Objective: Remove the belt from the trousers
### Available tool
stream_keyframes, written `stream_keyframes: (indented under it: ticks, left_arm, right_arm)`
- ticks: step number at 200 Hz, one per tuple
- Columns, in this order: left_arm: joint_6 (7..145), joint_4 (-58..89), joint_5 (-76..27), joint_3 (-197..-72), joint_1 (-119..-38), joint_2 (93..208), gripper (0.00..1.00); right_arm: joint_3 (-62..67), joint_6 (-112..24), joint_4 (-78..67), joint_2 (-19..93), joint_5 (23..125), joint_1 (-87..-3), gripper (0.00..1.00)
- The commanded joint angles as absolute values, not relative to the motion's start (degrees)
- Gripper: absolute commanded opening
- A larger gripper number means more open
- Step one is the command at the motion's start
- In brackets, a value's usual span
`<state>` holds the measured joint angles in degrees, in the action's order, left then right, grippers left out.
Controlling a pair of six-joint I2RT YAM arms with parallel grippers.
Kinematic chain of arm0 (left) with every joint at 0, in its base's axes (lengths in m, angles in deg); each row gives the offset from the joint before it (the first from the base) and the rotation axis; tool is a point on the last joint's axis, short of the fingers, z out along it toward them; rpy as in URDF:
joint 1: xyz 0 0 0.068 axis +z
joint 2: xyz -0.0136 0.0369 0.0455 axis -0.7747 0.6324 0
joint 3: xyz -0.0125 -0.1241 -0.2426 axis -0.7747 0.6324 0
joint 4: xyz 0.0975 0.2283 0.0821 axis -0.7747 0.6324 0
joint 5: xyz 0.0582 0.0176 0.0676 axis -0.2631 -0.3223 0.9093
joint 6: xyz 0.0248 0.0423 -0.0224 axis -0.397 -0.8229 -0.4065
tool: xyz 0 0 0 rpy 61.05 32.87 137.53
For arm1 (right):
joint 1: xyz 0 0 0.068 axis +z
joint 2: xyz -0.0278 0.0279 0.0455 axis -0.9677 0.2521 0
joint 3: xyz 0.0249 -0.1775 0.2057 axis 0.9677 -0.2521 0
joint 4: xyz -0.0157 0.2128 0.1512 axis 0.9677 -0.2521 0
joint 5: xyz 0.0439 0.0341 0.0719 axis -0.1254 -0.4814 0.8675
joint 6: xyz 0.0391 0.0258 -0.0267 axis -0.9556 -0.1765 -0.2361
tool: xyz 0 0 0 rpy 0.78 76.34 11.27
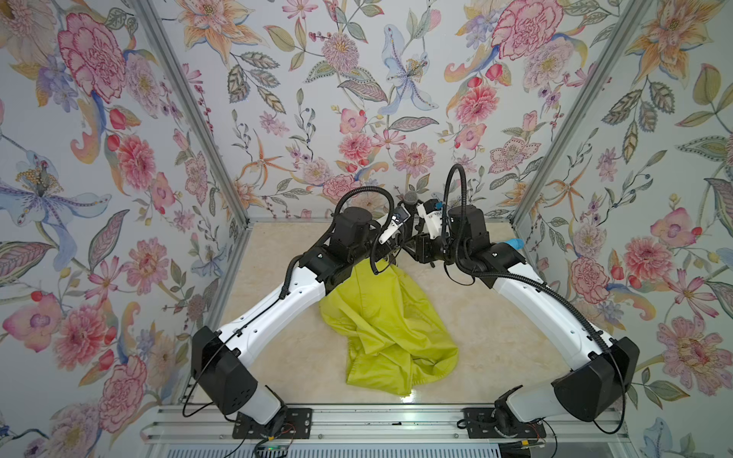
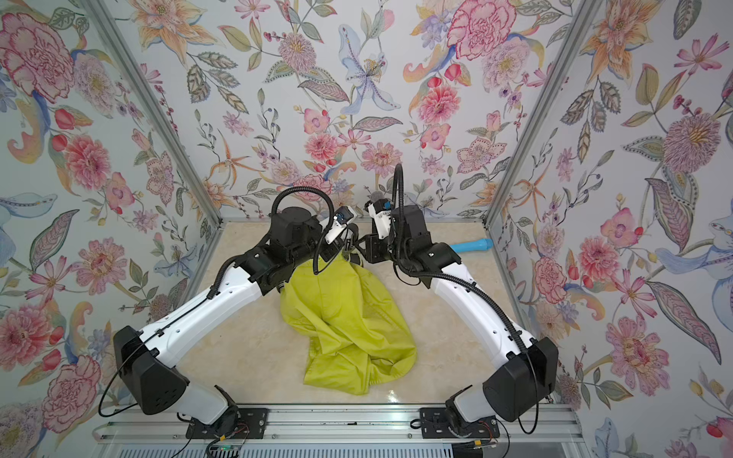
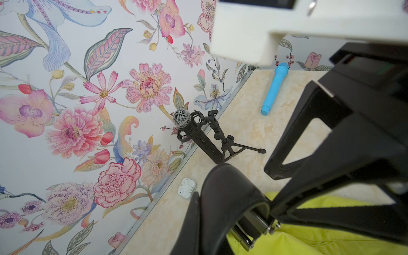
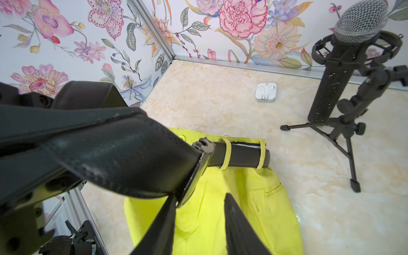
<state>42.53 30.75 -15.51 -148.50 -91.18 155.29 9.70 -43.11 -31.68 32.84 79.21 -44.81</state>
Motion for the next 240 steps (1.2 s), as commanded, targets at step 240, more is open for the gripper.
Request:
stream_keyframes:
  ticks: [240]
  left_arm:
    - [45.2,30.2,-17.8,-150.9,-90.9,155.9,0.0]
  right_arm:
    - [7.2,-44.1,-26.1,31.4,82.2,-44.5,0.29]
